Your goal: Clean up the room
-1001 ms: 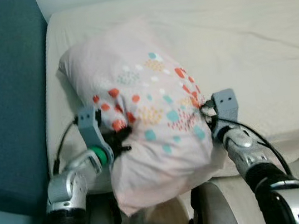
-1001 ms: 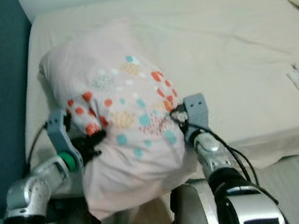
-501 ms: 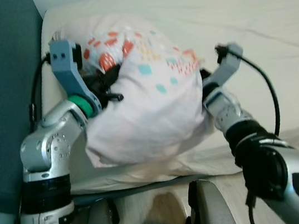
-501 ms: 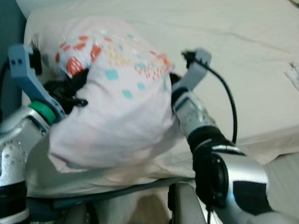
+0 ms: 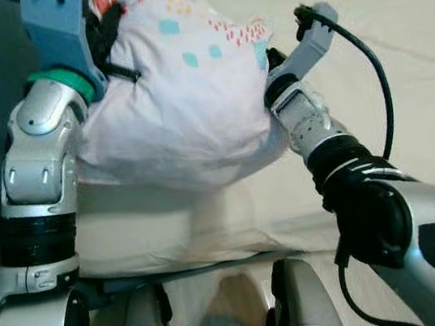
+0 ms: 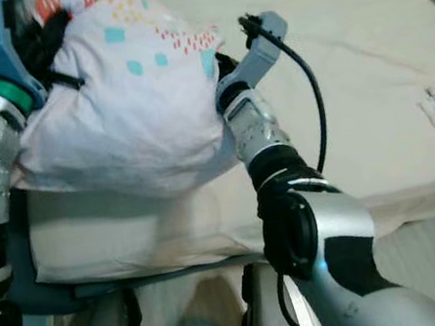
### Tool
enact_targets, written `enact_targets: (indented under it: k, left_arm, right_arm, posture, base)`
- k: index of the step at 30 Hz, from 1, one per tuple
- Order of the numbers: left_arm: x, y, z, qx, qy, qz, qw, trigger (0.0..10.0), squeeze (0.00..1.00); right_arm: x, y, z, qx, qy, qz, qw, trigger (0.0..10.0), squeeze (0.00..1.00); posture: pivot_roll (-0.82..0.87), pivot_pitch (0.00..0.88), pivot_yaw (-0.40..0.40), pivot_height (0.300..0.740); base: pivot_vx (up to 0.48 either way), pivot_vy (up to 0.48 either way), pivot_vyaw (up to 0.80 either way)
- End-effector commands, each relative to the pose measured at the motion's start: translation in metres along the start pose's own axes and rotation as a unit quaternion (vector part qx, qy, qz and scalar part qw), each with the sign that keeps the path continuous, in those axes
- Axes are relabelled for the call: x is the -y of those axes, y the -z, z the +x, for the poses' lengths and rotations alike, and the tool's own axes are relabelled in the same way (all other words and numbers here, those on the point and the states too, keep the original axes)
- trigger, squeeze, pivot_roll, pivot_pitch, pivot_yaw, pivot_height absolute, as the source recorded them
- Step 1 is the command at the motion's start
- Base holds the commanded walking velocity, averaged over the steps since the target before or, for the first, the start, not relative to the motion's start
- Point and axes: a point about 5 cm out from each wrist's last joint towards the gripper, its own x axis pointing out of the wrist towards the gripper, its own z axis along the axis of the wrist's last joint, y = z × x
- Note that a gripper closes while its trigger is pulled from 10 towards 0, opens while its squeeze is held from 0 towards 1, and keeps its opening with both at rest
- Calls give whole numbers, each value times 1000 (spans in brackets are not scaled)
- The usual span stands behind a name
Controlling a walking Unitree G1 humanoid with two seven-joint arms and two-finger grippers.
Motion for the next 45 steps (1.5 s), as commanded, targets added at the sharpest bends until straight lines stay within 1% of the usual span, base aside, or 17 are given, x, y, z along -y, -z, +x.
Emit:
enact_targets:
  k: [1, 5, 8, 10, 14, 16, 17, 18, 21, 23, 28, 29, 34, 35, 39, 40, 45]
  left_arm:
    - [0, -31, 6, 87, -21, 62, 994, 0, 0]
    - [-11, -29, 8, 78, -75, 108, 988, 0, 0]
    - [-13, -18, 7, 58, -83, 131, 986, 0, 0]
    - [-8, 35, -7, -36, -47, 200, 978, 0, 0]
    - [-6, 47, -12, -56, -31, 216, 974, 0, 0]
    - [-4, 75, -24, -109, -2, 271, 956, 0, 0]
    - [-4, 75, -24, -109, -2, 271, 956, 0, 0]
    - [-4, 91, -30, -142, 7, 312, 939, 0, 0]
    - [-6, 104, -35, -173, 11, 330, 928, 0, 0]
    - [-8, 126, -45, -225, -3, 357, 906, 0, 0]
    - [-8, 142, -52, -258, -29, 371, 892, 0, 0]
    - [1, 152, -55, -262, -39, 382, 886, 10000, 0]
    - [17, 160, -59, -245, -56, 387, 887, 10000, 0]
    - [19, 153, -57, -211, -86, 384, 894, 10000, 1000]
    - [19, 134, -51, -143, -161, 374, 902, 10000, 1000]
    - [13, 122, -49, -107, -217, 372, 896, 10000, 1000]
    - [4, 109, -44, -80, -260, 369, 889, 10000, 1000]
  right_arm:
    - [-32, -18, 14, 29, -74, -22, 997, 10000, 0]
    - [-53, -32, 21, 39, -128, -43, 990, 10000, 0]
    - [-52, -24, 20, 20, -129, -43, 991, 10000, 0]
    - [-36, 30, 4, -72, -99, -56, 991, 10000, 0]
    - [-32, 45, -2, -95, -93, -57, 989, 10000, 0]
    - [-23, 82, -20, -153, -84, -67, 982, 10000, 0]
    - [-23, 82, -20, -153, -84, -67, 982, 10000, 0]
    - [-19, 97, -30, -175, -81, -64, 979, 10000, 0]
    - [-15, 106, -36, -188, -79, -62, 977, 10000, 0]
    - [-8, 115, -45, -196, -78, -52, 976, 10000, 0]
    - [1, 114, -51, -188, -74, -42, 979, 10000, 0]
    - [8, 112, -54, -176, -76, -41, 981, 10000, 0]
    - [16, 109, -60, -156, -81, -38, 984, 10000, 0]
    - [17, 109, -63, -149, -87, -37, 984, 10000, 0]
    - [23, 111, -74, -128, -94, -30, 987, 10000, 0]
    - [29, 113, -83, -117, -88, -29, 989, 10000, 0]
    - [36, 116, -94, -112, -75, -27, 991, 10000, 0]
  posture:
    - [79, 195, 15, 595]
    - [70, 192, 15, 595]
    - [73, 190, 11, 595]
    - [84, 194, 5, 595]
    - [85, 195, 5, 595]
    - [83, 197, 5, 595]
    - [83, 197, 5, 595]
    - [86, 200, 5, 595]
    - [84, 200, 3, 595]
    - [80, 202, 4, 595]
    - [69, 204, 2, 595]
    - [65, 203, 2, 595]
    - [58, 200, 3, 595]
    - [51, 201, 6, 595]
    - [46, 200, 8, 595]
    - [51, 198, 11, 595]
    - [50, 191, 18, 595]
  base:
    - [0, 0, 0]
    - [0, 0, 0]
    - [0, 0, 0]
    - [0, 0, 0]
    - [0, 0, 0]
    - [0, 0, 0]
    - [0, 0, 0]
    - [0, 0, 0]
    - [0, 0, 0]
    - [0, 0, 0]
    - [0, 0, 0]
    - [0, 0, 0]
    - [0, 0, 0]
    - [0, 0, 0]
    - [0, 0, 0]
    - [0, 0, 0]
    - [0, 0, 0]
